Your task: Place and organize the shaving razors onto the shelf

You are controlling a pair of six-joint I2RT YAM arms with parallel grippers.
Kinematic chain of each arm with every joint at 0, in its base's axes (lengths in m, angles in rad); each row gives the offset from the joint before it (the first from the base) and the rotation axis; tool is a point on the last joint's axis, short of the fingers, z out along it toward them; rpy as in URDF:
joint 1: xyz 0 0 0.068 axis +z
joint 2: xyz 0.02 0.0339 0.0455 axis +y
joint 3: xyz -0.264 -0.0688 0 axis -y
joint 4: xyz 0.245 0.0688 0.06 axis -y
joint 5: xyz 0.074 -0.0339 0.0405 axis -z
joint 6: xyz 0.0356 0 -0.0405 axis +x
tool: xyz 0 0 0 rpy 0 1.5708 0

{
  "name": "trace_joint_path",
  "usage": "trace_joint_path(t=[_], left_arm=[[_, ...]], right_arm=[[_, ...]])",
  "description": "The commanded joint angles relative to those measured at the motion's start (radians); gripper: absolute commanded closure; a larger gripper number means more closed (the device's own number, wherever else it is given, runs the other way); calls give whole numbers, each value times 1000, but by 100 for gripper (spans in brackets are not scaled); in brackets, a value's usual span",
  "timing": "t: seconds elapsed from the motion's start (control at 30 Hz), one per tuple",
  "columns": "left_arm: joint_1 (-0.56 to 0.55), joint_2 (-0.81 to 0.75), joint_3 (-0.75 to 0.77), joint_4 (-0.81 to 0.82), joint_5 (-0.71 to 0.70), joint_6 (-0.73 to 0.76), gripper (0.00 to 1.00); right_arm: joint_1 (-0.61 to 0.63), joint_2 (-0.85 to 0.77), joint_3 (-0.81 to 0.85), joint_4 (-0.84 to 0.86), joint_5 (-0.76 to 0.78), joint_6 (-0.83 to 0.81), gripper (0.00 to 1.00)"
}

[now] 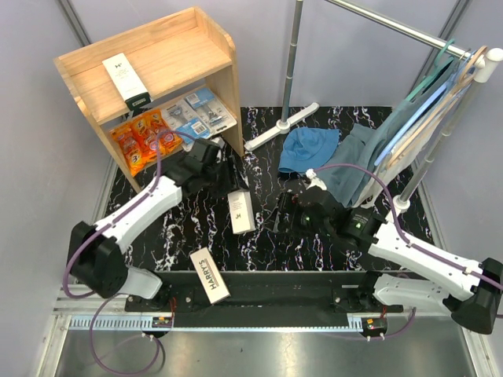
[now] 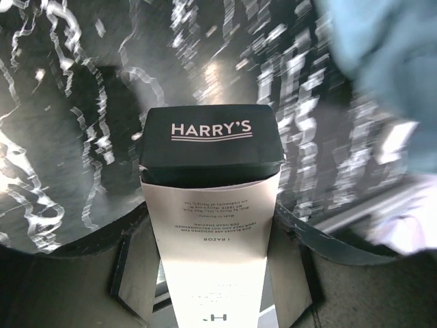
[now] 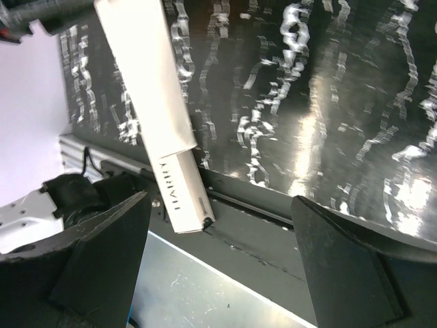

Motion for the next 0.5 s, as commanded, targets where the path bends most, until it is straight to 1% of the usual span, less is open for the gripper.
trace_joint_path(t=[0.0,0.03,0.07,0.17,0.33,0.47], left_arm=[[38,-115,-97,181,147,-191,78],[41,-148,-139,242,158,-222,78],[47,-163,-163,274,171,-284,78],[49,-212,-231,377,188,-378,78],[55,-231,-268,469,229,-455,78],[64,-237,-271,491,255,-486,78]], right_arm=[[80,4,56,110,105,-38,7],[118,6,56,124,125,-41,7],[138,8,61,148,165,-44,7],[198,23,69,187,222,-52,7],[246,52,69,205,280,-41,7],[258,20,35,198,358,-18,7]])
